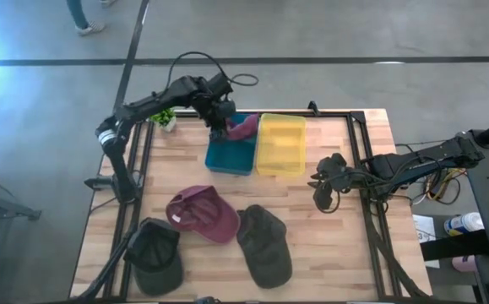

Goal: Pick & Place hat
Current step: Put the bottom red cap into the blue bin, then put the red cap into the blue bin

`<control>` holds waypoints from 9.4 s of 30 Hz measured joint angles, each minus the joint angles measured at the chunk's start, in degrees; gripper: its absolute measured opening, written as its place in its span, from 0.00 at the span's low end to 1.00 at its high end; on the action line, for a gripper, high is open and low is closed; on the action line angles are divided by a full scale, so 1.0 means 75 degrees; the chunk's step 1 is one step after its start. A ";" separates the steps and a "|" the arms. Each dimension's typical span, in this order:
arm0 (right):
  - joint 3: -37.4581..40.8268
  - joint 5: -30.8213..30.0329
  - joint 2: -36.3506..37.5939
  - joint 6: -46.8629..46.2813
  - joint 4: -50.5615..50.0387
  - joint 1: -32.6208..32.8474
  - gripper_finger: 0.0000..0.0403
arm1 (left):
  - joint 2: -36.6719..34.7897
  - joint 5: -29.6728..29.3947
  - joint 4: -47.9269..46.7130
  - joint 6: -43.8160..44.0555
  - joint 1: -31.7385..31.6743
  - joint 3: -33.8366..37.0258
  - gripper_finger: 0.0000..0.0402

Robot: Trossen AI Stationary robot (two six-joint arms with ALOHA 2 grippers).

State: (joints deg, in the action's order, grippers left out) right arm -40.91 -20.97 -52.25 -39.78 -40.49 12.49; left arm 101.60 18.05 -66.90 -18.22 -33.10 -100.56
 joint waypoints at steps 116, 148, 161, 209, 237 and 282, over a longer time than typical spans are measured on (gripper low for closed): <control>-0.7271 0.1938 -0.9104 0.5237 0.0351 -0.5202 0.38 | 0.0532 -0.1274 0.2797 -0.0299 -0.1569 0.2444 0.16; -0.3887 0.3386 -0.5491 0.4019 0.0874 -0.3209 0.36 | -0.3615 -0.1901 -0.0557 0.2949 0.2823 0.6099 0.16; -0.3873 0.5666 -0.6851 0.2132 0.3295 -0.2072 0.44 | -0.3806 -0.0660 0.0112 0.3687 0.2840 0.7648 0.16; -0.5546 0.5749 -0.9326 0.0649 0.3043 -0.1571 0.24 | -0.4082 0.0953 0.3484 0.3712 0.2996 0.7877 0.16; -0.5613 0.4943 -0.7995 0.2318 0.2850 -0.2017 0.03 | -0.4384 0.0495 0.2284 0.4853 0.3036 0.6509 0.16; -0.5661 0.3858 -0.7312 0.2573 0.3497 -0.2186 0.03 | -0.4092 -0.2087 0.3912 0.4099 0.3292 0.6331 0.16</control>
State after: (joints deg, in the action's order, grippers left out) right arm -83.36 7.97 -107.09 -20.47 -14.26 -3.90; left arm 70.91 2.40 -37.56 12.52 -8.40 -53.08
